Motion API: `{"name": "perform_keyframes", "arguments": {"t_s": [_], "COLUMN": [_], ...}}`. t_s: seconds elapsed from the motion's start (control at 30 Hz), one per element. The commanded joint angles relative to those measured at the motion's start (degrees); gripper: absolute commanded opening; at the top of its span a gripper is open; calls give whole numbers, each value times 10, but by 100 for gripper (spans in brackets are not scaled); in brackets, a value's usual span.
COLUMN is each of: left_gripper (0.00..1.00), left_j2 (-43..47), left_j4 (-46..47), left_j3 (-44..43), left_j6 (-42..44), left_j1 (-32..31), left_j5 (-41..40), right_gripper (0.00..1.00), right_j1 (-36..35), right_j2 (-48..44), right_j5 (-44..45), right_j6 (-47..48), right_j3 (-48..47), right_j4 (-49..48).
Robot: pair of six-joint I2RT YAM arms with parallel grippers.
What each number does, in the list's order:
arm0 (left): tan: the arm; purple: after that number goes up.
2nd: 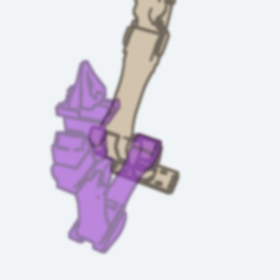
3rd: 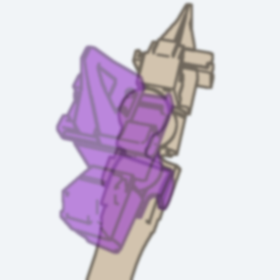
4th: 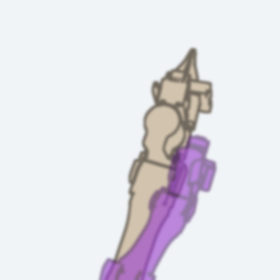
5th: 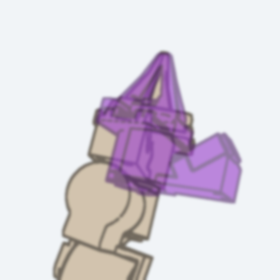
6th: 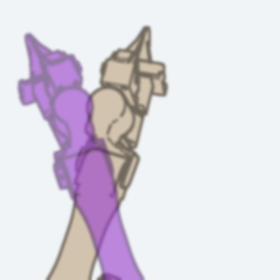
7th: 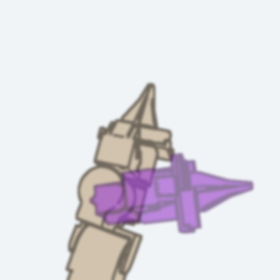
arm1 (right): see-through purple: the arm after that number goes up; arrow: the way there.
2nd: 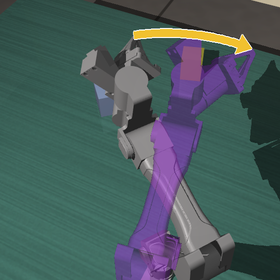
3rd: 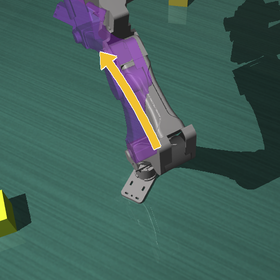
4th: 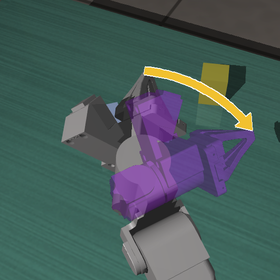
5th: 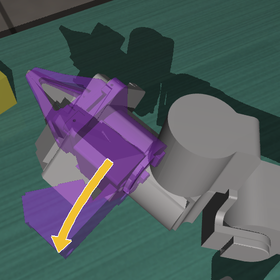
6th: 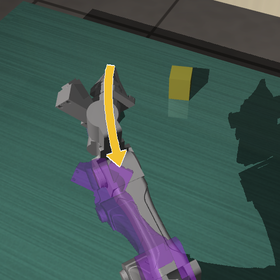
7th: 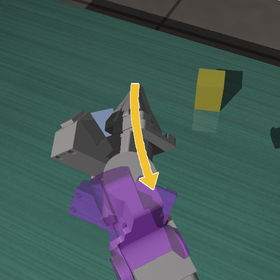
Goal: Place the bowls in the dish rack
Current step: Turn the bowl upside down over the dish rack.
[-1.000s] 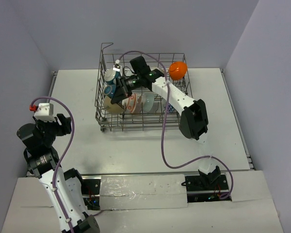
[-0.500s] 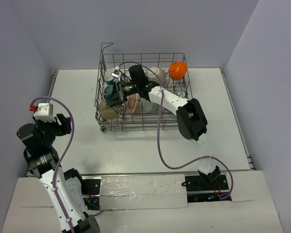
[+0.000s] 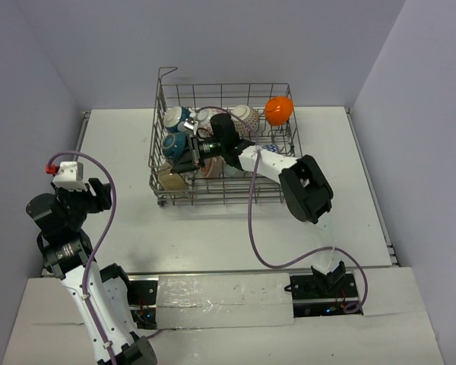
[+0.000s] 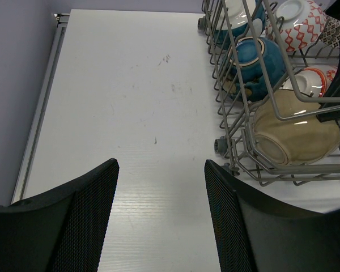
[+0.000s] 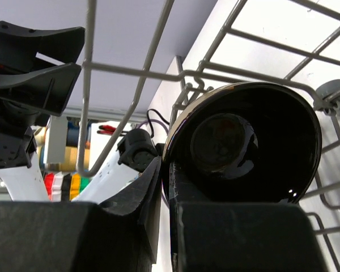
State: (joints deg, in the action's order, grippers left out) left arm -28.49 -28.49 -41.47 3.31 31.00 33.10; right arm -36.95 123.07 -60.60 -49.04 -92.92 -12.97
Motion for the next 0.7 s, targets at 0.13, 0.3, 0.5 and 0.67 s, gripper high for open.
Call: {"name": "perform_keyframes", "arguments": {"t_s": [0.13,0.3,0.5,0.67], "left_gripper": [68,68,68,68], "left_j2": [-1,0,1,1], "left_j4": [19,19,19,19], "left_j3": [2,3,3,3], "left_j6": [-8,-8,-9,-9], "left_j1": [5,5,5,8], "left_j5": [6,9,6,6], "right_gripper": [0,0,0,0], "right_j1": [18,33,32,28], "right_j2": [-92,-100,-88,-92], "right_j5": [68,80,62,65], "right_j6": [29,32,-36,-101], "right_j3": [38,63,80,94], "right_j4": [-23,-26,-108,-173]}}
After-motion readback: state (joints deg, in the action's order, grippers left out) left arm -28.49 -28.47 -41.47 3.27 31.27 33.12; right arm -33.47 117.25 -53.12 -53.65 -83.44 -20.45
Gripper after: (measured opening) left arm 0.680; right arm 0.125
